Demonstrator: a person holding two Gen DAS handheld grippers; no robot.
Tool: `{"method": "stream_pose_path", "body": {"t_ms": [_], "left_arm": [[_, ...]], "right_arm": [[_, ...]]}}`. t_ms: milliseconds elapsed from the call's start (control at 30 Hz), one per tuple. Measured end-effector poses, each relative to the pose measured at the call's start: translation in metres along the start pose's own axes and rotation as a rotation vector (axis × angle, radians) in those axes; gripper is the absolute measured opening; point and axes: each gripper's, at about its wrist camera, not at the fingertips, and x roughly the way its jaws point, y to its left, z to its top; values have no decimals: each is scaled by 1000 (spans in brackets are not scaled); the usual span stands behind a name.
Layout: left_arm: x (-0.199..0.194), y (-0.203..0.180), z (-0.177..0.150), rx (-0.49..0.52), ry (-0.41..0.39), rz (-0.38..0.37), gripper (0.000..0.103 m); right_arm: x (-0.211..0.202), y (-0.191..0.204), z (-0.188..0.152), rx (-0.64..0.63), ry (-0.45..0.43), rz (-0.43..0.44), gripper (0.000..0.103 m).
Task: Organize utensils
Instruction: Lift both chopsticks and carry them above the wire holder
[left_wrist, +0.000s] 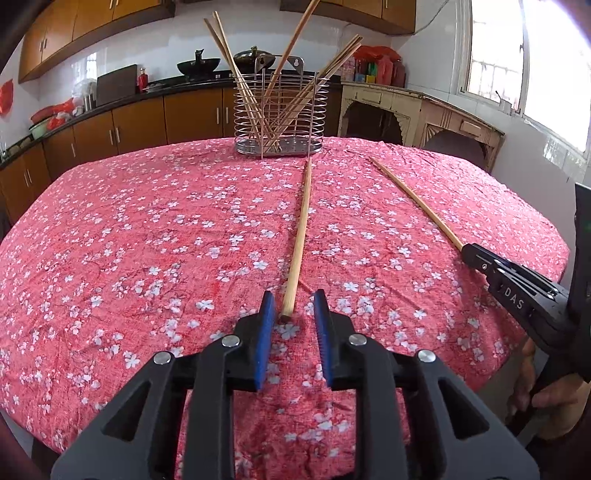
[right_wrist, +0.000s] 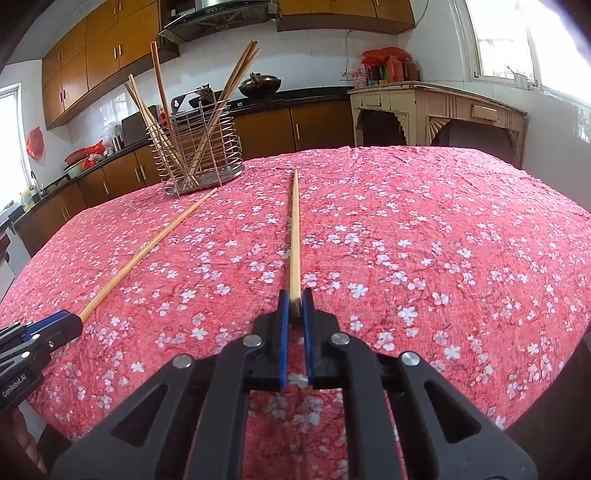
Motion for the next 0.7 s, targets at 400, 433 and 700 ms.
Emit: {"method": "stream_pose_path", "body": {"t_ms": [400, 433, 700], "left_arm": [[-6, 7, 5, 12, 8, -12, 7], [-9, 8, 8, 15, 0, -12, 7], [-42, 25, 55, 5, -100, -4, 7]], "right_arm": [[-8, -3, 3, 5, -29, 8, 8], [-12, -4, 8, 2, -43, 8, 7], [-46, -6, 54, -3, -162, 17, 7]]}}
